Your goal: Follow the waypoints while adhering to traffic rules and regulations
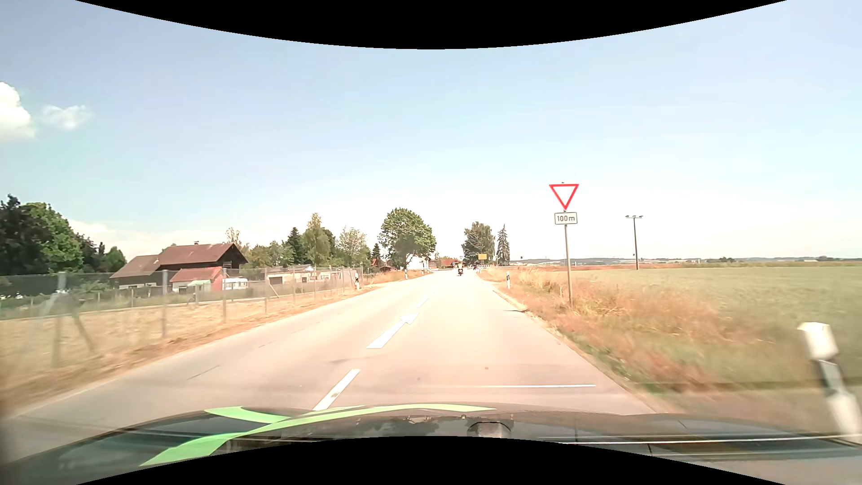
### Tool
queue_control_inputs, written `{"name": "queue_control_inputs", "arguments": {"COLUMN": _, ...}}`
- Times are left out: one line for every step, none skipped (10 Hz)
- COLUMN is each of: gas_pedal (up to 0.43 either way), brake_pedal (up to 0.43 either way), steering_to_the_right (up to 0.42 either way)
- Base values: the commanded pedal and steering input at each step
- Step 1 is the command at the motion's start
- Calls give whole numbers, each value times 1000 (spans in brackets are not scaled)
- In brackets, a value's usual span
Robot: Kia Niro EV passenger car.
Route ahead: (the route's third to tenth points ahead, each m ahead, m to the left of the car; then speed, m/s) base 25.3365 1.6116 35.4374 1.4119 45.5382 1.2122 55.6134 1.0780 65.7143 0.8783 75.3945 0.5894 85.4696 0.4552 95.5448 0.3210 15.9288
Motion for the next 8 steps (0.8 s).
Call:
{"name": "queue_control_inputs", "arguments": {"gas_pedal": 0, "brake_pedal": 0, "steering_to_the_right": 0}}
{"name": "queue_control_inputs", "arguments": {"gas_pedal": 0, "brake_pedal": 0, "steering_to_the_right": 0}}
{"name": "queue_control_inputs", "arguments": {"gas_pedal": 0, "brake_pedal": 0, "steering_to_the_right": 0}}
{"name": "queue_control_inputs", "arguments": {"gas_pedal": 0, "brake_pedal": 0, "steering_to_the_right": 1}}
{"name": "queue_control_inputs", "arguments": {"gas_pedal": 0, "brake_pedal": 0, "steering_to_the_right": 0}}
{"name": "queue_control_inputs", "arguments": {"gas_pedal": 0, "brake_pedal": 0, "steering_to_the_right": 0}}
{"name": "queue_control_inputs", "arguments": {"gas_pedal": 0, "brake_pedal": 0, "steering_to_the_right": 1}}
{"name": "queue_control_inputs", "arguments": {"gas_pedal": 0, "brake_pedal": 0, "steering_to_the_right": 0}}
